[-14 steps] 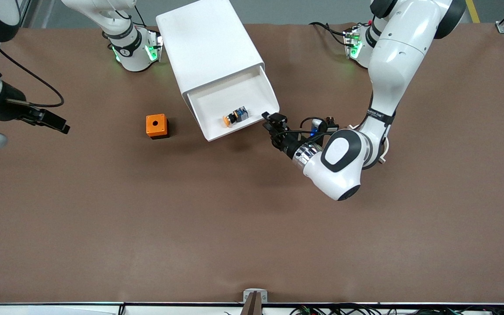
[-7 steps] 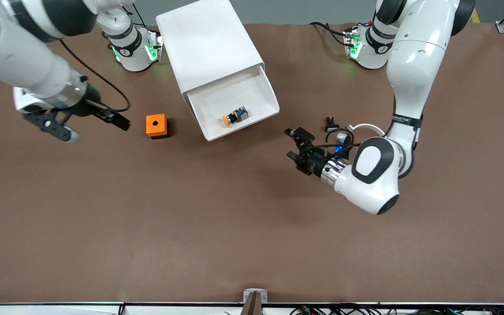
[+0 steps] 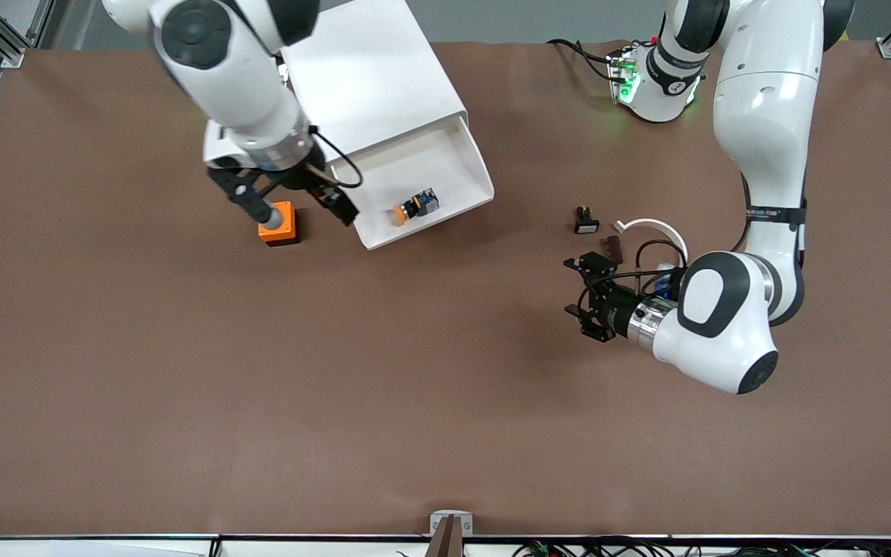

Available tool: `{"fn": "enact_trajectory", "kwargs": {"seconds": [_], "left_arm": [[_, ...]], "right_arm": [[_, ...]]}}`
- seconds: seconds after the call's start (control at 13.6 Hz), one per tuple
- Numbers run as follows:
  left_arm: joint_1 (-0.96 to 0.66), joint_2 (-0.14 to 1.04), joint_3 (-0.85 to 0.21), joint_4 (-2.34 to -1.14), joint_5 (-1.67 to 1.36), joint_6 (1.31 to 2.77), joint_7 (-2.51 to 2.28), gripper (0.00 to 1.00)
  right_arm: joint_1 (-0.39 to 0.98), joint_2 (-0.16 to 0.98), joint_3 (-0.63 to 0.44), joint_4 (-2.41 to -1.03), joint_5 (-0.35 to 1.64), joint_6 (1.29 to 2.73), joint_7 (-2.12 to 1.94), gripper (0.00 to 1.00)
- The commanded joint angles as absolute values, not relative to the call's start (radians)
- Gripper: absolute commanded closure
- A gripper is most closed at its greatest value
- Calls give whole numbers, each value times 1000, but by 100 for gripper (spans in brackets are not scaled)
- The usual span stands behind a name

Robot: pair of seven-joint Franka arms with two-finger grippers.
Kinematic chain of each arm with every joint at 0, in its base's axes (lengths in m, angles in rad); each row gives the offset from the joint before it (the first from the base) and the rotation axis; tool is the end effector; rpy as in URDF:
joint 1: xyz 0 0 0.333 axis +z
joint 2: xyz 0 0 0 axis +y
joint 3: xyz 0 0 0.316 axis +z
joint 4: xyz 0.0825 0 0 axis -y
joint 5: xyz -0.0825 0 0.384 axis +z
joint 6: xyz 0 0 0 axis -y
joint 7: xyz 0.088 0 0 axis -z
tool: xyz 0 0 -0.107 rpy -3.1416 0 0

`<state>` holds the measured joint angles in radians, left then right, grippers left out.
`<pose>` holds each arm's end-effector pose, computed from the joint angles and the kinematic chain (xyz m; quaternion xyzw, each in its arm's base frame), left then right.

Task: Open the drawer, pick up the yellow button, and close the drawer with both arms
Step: 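Reach the right gripper into the drawer while the left gripper withdraws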

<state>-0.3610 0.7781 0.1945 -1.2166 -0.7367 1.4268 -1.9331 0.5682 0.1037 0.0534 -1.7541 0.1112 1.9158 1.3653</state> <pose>0.6602 -0.2271 0.3039 -0.5528 -0.7371 0.3797 0.0833 0.4843 0.3552 0.5080 -0.9233 0.3789 0.0307 0.0546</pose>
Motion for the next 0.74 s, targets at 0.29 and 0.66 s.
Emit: {"fn": "enact_trajectory", "kwargs": {"seconds": [0.29, 0.66], "left_arm": [[-379, 736, 209, -1203, -591, 1559, -1876, 1], [-393, 710, 204, -1203, -505, 1565, -1772, 1]], "right_arm": [[710, 162, 40, -1841, 124, 2092, 1595, 0], [772, 222, 40, -1841, 124, 2155, 1687, 1]]}}
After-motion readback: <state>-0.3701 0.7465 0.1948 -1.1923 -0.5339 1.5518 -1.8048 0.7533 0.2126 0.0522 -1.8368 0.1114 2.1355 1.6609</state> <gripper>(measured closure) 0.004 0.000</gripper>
